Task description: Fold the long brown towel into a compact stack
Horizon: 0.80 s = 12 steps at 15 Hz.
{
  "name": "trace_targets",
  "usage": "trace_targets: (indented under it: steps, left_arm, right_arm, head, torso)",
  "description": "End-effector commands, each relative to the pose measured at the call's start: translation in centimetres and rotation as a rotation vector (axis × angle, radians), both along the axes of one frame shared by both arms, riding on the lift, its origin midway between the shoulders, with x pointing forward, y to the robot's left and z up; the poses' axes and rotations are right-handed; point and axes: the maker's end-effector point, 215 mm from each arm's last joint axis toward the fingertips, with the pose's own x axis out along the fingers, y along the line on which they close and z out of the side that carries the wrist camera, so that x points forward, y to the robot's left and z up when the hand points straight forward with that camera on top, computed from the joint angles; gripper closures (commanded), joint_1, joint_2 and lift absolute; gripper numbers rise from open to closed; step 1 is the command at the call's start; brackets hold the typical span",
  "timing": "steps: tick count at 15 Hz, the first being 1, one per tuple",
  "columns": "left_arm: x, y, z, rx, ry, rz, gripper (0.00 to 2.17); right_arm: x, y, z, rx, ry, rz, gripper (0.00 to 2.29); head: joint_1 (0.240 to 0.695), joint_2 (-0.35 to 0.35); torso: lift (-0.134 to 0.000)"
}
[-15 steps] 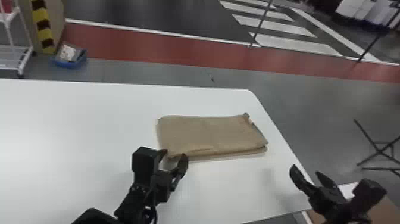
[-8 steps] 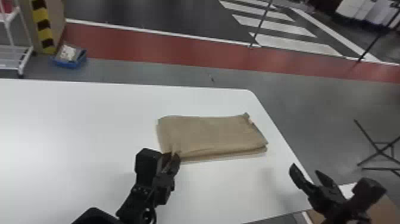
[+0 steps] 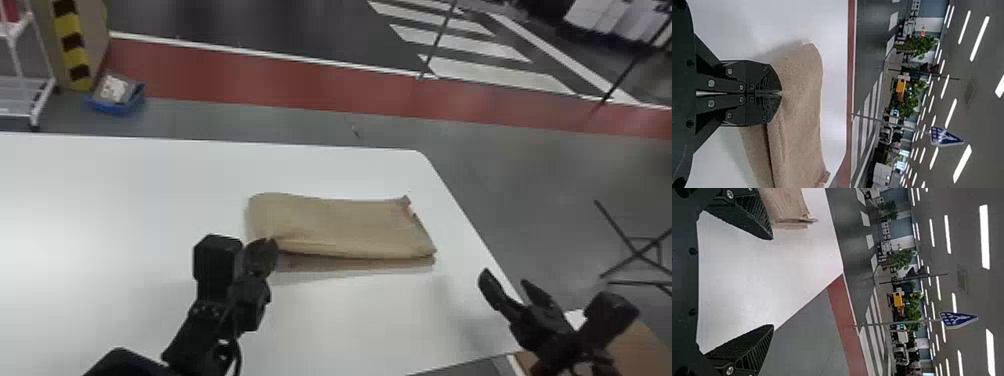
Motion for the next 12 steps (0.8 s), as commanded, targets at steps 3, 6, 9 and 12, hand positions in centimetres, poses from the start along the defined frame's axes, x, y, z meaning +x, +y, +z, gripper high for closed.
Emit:
trace_targets:
  steps: [3,6,9,12]
  left_arm:
    - [0.5,10.6,0.9,0.045,-0.009,0.141,1.42]
    - [-0.3,17.2,0.3,0.1,-0.012,0.234,1.42]
    - [-2.2,21.8,-0.5,0.131,0.003,0.287,1.42]
    - [-5.0,23.0,-0.6,0.149,0.016,0.286,1.42]
  right_arm:
    - [0.9,1.5,-0.1,0.011,-0.001,0.028,0.09]
    - [2.0,2.8,-0.2,0.018,0.002,0.048,0.09]
    - [3.3,4.6,-0.6,0.025,0.01,0.075,0.09]
    - [4.9,7.1,-1.1,0.037,0.023,0.112,0.09]
  head:
    - [0.695,-0.35]
    - [0.695,-0.35]
    - [0.695,-0.35]
    - [0.695,-0.35]
  torso:
    - [-0.125]
    - [-0.125]
    - [-0.125]
    - [-0.125]
